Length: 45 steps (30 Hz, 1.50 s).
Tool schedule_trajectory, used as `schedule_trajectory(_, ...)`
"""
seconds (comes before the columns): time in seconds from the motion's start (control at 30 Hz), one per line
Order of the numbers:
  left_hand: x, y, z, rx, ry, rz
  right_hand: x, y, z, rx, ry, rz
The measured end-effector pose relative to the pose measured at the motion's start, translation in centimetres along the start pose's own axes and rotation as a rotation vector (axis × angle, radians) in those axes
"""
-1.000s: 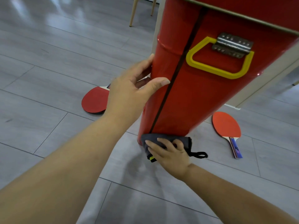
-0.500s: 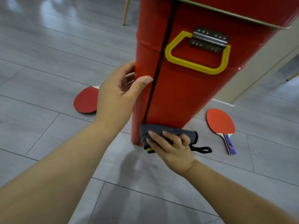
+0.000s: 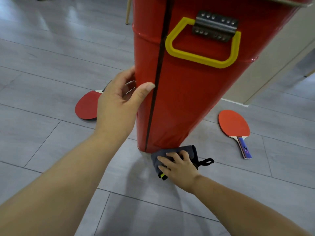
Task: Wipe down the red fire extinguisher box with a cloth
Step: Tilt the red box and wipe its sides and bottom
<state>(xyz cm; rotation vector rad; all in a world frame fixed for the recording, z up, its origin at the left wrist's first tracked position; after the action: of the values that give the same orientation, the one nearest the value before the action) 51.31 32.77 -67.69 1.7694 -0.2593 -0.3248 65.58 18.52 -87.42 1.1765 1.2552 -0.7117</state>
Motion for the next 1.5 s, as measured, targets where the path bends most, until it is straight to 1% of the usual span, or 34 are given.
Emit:
schedule_trajectory(0.07, 0.0, 0.3, 0.1, 0.007, 0.01, -0.021, -1.9, 0.3, 0.8, -0.062, 0.079, 0.012)
schedule_trajectory(0.17, -0.1, 0.5, 0.0, -0.007, -0.007, -0.017, -6.5, 1.3, 1.8, -0.089, 0.193, 0.009)
schedule_trajectory(0.27, -0.2, 0.5, 0.0, -0.029, -0.014, 0.0, -13.1, 2.8, 2.1, -0.063, 0.316, -0.004)
schedule_trajectory(0.37, -0.3, 0.6, 0.0, -0.03, -0.01, -0.018, -19.1, 4.9, 2.1, -0.006, 0.512, -0.004)
schedule_trajectory(0.47, -0.2, 0.6, -0.1, -0.038, -0.012, -0.016, -23.2, 7.7, 1.3, 0.046, 0.71, 0.057)
schedule_trajectory(0.53, -0.3, 0.5, -0.1, -0.053, -0.012, -0.003, -24.0, 9.5, 0.4, 0.072, 0.803, 0.059)
schedule_trajectory(0.57, -0.3, 0.5, -0.1, -0.057, -0.012, 0.0, -23.9, 10.2, -0.1, 0.074, 0.823, 0.049)
schedule_trajectory(0.77, -0.4, 0.7, 0.1, -0.024, -0.016, -0.044, -18.7, 10.2, -0.5, 0.063, 0.839, -0.045)
schedule_trajectory(0.83, -0.2, 0.9, 0.3, -0.007, -0.004, -0.068, -16.2, 9.4, -0.2, 0.047, 0.802, -0.067)
schedule_trajectory(0.93, 0.1, 0.6, 0.4, 0.018, -0.002, -0.063, -11.4, 7.9, 0.3, -0.01, 0.681, -0.044)
schedule_trajectory(1.03, 0.2, 0.3, 0.7, 0.041, 0.006, -0.073, -6.3, 6.1, 0.8, -0.025, 0.549, 0.01)
schedule_trajectory(1.1, 0.3, 0.0, 1.0, 0.039, 0.02, -0.055, -3.4, 4.9, 0.9, 0.002, 0.475, 0.014)
schedule_trajectory(1.2, 0.4, -0.9, 1.6, -0.003, 0.026, -0.059, -0.1, 2.8, 0.8, 0.092, 0.397, -0.019)
schedule_trajectory(1.23, 0.3, -1.3, 1.8, -0.017, 0.023, -0.055, 0.9, 1.9, 0.7, 0.121, 0.347, -0.031)
schedule_trajectory(1.27, 0.3, -1.6, 1.9, -0.026, 0.017, -0.05, 1.7, 1.2, 0.4, 0.148, 0.268, -0.049)
schedule_trajectory(1.33, 0.2, -2.0, 2.2, -0.037, 0.001, -0.071, 2.8, -0.1, -0.1, 0.198, 0.032, -0.113)
schedule_trajectory(1.4, 0.1, -2.4, 2.4, -0.054, -0.002, -0.109, 3.0, -0.8, -0.6, 0.253, -0.165, -0.177)
schedule_trajectory(1.5, -0.1, -3.1, 2.5, -0.091, 0.008, -0.148, 1.8, -1.2, -1.3, 0.349, -0.315, -0.248)
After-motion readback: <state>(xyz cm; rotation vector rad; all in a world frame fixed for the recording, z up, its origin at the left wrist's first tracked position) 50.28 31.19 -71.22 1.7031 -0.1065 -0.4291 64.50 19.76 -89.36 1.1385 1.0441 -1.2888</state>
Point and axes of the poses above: each hand's wrist, its own z-axis away from the middle knuckle, its own x-axis out of the palm, y = z × x, the point moved 2 cm from there along -z, towards the middle knuckle, and after that the axes turned 2 degrees about -z, right-handed, at the moved point
